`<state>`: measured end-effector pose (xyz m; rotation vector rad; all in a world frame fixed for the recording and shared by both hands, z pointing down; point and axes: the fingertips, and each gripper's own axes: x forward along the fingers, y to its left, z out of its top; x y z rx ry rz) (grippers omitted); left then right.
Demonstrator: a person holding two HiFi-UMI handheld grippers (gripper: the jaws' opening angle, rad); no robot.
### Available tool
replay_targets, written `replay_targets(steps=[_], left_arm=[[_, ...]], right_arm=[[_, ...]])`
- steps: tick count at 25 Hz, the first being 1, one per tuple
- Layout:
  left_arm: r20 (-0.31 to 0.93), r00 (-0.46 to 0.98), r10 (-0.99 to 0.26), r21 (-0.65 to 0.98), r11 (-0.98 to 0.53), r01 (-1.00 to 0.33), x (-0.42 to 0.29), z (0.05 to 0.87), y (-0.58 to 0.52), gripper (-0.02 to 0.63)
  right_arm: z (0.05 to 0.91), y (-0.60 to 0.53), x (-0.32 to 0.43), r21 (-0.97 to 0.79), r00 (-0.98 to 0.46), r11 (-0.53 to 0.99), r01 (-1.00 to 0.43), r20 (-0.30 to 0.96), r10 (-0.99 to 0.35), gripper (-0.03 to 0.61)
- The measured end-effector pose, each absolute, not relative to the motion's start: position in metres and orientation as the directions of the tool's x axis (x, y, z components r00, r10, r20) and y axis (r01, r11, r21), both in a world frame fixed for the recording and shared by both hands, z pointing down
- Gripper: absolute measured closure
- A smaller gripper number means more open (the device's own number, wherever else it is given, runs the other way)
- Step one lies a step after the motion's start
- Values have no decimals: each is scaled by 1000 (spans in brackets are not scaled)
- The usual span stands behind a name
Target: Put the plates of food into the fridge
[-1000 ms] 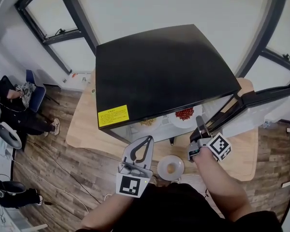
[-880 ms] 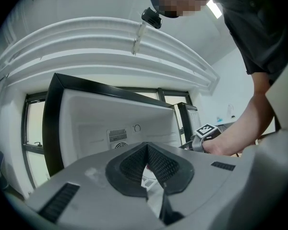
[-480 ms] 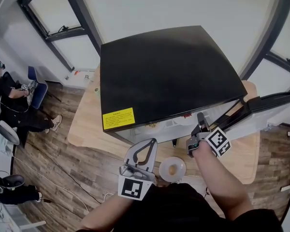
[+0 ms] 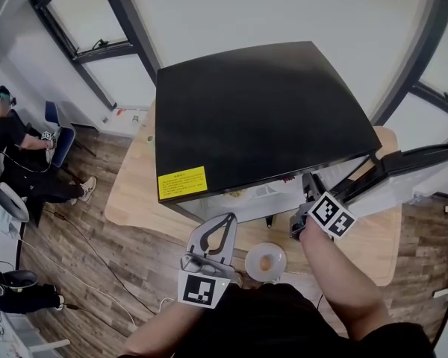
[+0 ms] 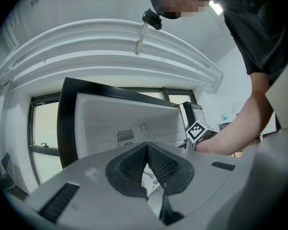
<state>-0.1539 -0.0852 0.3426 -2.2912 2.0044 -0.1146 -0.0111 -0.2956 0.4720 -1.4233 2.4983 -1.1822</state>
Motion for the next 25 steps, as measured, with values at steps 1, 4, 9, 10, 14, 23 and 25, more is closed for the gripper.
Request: replay_targets(steps=[1, 4, 9, 10, 14, 23, 25], left_arm=[[-10, 126, -992, -104, -125, -987, -154, 343, -86, 611], [-20, 119, -993, -90, -117, -989, -152, 341, -88, 610], [-13, 95, -995, -125, -93, -988, -149, 340, -88, 611], [-14, 84, -996, -126, -82, -989, -148, 339, -87, 611], [-35, 57, -998, -108, -52, -993, -143, 337, -83, 611], [2, -23, -1000, -89, 22, -996, -127, 366, -60, 609], [10, -15, -1000, -117, 13, -993, -126, 369, -54, 611]], right_arm=[[470, -295, -9, -620, -583, 302, -724, 317, -748, 449], [463, -291, -7, -601, -603, 347, -720, 295, -741, 445], [446, -271, -4, -569, -661, 447, -690, 244, -710, 445], [444, -267, -3, -567, -673, 464, -681, 233, -702, 445], [440, -256, 7, -587, -721, 507, -631, 203, -662, 445], [432, -212, 18, -508, -854, 711, -487, 106, -509, 445], [435, -204, 28, -523, -849, 696, -492, 110, -517, 445]])
